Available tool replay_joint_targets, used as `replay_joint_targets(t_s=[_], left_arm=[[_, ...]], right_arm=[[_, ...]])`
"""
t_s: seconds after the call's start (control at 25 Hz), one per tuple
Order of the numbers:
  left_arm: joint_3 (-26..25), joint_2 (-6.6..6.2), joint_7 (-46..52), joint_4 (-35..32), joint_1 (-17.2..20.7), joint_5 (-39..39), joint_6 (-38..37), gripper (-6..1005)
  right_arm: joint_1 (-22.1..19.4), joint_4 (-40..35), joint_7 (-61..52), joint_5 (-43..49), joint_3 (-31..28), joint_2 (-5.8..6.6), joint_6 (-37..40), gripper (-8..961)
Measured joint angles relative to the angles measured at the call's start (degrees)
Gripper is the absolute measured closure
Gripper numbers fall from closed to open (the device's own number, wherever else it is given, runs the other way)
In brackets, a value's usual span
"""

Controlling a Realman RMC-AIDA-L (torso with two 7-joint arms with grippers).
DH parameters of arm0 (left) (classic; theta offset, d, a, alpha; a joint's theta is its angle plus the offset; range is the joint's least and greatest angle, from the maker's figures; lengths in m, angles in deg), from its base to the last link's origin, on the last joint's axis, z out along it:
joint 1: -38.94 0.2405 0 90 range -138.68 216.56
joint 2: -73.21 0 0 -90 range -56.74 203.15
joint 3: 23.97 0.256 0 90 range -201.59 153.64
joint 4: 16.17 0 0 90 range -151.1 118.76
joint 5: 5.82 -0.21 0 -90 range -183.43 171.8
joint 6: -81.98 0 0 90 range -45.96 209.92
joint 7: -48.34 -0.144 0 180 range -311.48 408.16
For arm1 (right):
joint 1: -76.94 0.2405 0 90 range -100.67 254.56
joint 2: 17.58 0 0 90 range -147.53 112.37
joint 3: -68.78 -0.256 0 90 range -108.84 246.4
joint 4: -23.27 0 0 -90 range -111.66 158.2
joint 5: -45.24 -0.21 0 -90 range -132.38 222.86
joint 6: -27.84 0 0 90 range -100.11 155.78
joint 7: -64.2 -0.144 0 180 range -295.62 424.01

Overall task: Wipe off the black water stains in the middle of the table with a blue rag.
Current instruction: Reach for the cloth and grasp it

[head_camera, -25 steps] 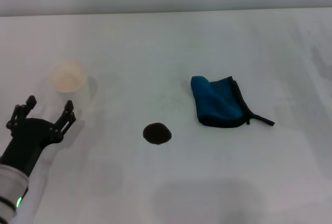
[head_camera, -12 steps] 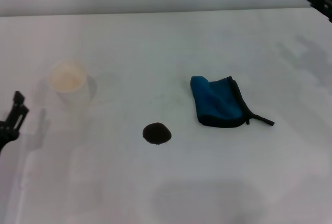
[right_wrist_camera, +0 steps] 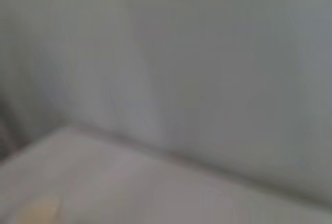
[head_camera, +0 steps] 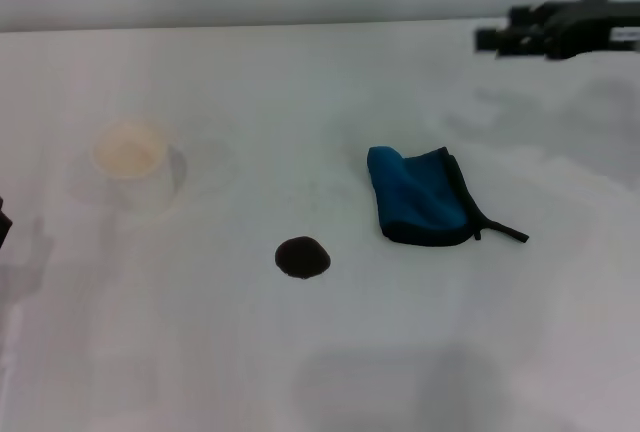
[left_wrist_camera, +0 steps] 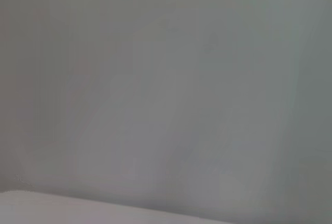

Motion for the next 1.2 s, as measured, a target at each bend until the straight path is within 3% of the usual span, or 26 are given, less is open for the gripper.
replay_joint_targets(t_s=[0.28, 0.56, 0.92, 1.2], left_arm=[[0.00, 0.06, 1.73, 0.19, -0.88, 0.02, 3.15, 109], [0.00, 0.09, 3.89, 0.51, -2.16, 0.02, 5.43, 109], [0.00, 0.02, 3.92, 0.62, -3.59, 0.01, 5.60, 109], [0.00, -0.01, 3.92, 1.39, -4.04, 0.01, 5.73, 110]], right_arm=[[5.67, -7.82, -10.30, 13.54, 6.74, -2.93, -7.61, 170], [8.16, -7.73, -15.18, 17.07, 18.01, -3.11, -6.91, 171], [8.95, -3.65, -20.59, 25.96, 26.65, -3.31, 2.65, 171], [10.15, -2.89, -25.40, 30.27, 32.59, -3.34, 4.85, 172]])
